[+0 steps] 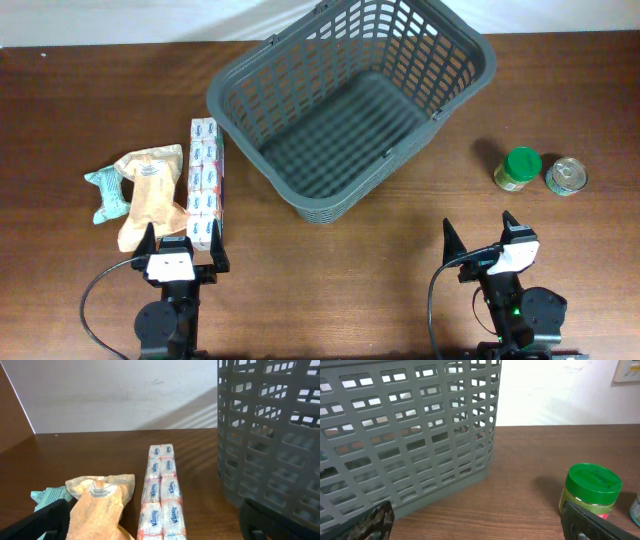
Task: Pack container
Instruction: 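Move both grippers toward the grey basket rims, then grasp the grey basket rims with both grippers, then slide the grey basket right and back with both grippers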
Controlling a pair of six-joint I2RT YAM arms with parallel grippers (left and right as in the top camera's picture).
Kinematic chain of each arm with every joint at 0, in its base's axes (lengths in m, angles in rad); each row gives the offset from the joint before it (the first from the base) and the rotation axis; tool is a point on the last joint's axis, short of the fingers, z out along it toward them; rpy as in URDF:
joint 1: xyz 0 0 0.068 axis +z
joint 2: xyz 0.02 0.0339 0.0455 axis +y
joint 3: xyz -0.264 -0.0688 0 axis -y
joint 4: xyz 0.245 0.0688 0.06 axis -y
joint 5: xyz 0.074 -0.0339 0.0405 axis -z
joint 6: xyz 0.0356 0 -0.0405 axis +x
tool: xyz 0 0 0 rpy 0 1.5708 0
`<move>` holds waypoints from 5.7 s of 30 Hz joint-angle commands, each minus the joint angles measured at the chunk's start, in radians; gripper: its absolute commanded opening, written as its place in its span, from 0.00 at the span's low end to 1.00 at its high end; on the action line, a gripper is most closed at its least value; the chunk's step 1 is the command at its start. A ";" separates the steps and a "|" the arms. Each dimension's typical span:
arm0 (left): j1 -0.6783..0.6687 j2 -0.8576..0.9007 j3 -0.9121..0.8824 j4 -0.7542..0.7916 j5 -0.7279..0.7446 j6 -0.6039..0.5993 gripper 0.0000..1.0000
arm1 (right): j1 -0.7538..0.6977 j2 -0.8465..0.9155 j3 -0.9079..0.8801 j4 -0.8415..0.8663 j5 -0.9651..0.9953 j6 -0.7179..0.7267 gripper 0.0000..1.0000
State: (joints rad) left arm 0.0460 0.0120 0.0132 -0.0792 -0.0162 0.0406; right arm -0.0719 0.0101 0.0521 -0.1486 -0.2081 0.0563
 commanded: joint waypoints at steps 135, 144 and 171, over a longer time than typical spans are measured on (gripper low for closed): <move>-0.897 1.656 1.739 -1.332 -0.037 -0.314 0.02 | 0.099 1.838 1.975 -0.952 0.118 0.320 0.04; -0.896 1.656 1.739 -1.350 -0.124 -0.317 0.02 | 0.099 1.842 1.975 -1.002 0.108 0.320 0.04; -0.724 1.656 1.739 -1.331 -0.254 -0.312 0.02 | 0.099 1.830 1.975 -1.135 0.061 0.236 0.04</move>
State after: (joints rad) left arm -0.7021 1.6608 1.7573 -1.4212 -0.2283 -0.2592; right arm 0.0216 1.8393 2.0197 -1.2709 -0.1318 0.3241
